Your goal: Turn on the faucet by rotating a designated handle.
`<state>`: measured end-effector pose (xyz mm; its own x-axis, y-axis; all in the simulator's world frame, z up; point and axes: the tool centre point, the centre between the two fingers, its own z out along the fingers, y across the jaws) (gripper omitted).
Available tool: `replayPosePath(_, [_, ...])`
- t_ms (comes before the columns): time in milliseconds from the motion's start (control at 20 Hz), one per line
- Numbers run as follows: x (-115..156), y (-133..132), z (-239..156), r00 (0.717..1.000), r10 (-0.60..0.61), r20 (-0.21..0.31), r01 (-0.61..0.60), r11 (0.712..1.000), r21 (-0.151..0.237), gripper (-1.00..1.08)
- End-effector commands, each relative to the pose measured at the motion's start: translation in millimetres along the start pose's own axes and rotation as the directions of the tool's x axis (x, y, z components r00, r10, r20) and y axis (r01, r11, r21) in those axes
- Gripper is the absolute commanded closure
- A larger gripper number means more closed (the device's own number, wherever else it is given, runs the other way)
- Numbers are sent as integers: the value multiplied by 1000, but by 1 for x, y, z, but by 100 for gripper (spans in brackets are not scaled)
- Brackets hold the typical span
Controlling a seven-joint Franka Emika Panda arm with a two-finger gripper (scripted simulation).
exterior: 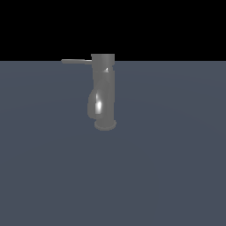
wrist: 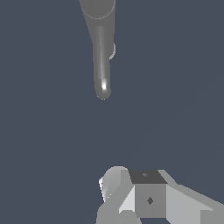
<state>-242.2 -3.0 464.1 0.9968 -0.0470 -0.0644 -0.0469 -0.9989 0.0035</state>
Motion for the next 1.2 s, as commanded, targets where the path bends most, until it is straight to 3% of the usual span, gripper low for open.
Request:
replayPosePath(0, [6,-2,-1,1000,25,-1,-25,1000,1,108])
replayPosePath(550, [54,-16,-3,976,218,-6,-218,976,10,108])
replayPosePath(1150, [120,-41,5,884,467,-9,-467,884,22,108])
